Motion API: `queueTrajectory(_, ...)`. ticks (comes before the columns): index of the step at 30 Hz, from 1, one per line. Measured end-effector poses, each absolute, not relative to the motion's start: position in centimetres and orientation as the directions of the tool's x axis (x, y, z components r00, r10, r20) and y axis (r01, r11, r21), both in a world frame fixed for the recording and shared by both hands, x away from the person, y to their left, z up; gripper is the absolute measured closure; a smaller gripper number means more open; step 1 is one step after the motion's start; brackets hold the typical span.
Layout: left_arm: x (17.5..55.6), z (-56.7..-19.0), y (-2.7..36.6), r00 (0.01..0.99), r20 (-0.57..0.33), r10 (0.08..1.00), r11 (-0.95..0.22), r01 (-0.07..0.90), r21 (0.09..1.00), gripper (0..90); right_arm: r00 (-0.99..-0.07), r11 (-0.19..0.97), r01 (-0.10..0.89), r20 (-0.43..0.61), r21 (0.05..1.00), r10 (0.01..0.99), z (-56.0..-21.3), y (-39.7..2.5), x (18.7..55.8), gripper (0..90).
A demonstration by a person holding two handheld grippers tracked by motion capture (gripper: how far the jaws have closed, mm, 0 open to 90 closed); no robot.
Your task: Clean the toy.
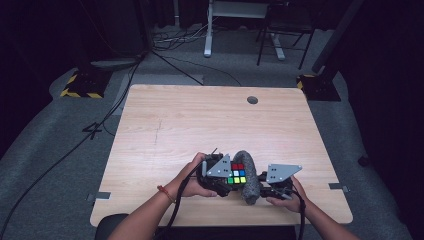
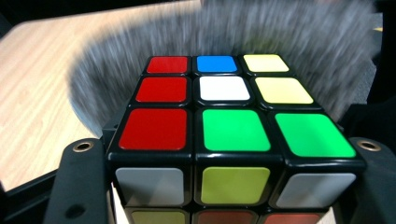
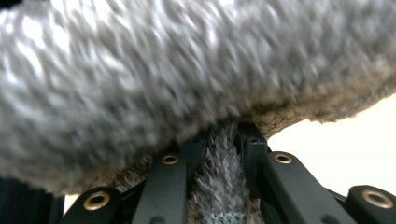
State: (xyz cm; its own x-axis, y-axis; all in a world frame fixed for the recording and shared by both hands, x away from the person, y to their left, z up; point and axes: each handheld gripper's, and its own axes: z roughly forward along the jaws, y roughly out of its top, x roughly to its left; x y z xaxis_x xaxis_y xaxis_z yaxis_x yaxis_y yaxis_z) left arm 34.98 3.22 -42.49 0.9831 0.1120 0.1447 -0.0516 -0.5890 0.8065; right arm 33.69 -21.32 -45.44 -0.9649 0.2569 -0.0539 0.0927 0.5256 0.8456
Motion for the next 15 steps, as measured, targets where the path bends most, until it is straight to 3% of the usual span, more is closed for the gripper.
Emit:
queueTrajectory(9, 35.4, -43.5, 3.0, 0.988, 0.103, 0.111, -0.6, -0.016, 0.8, 32.1, -0.958, 0.479, 0.088, -0.058, 0.874, 0.281, -44.5, -22.1, 34.0, 77.3)
queueTrajectory(15, 35.4, -43.8, 3.0, 0.986, 0.122, 0.115, -0.622, -0.024, 0.782, 31.8, -0.957, 0.467, 0.091, -0.052, 0.88, 0.285, -44.4, -22.2, 34.1, 77.5)
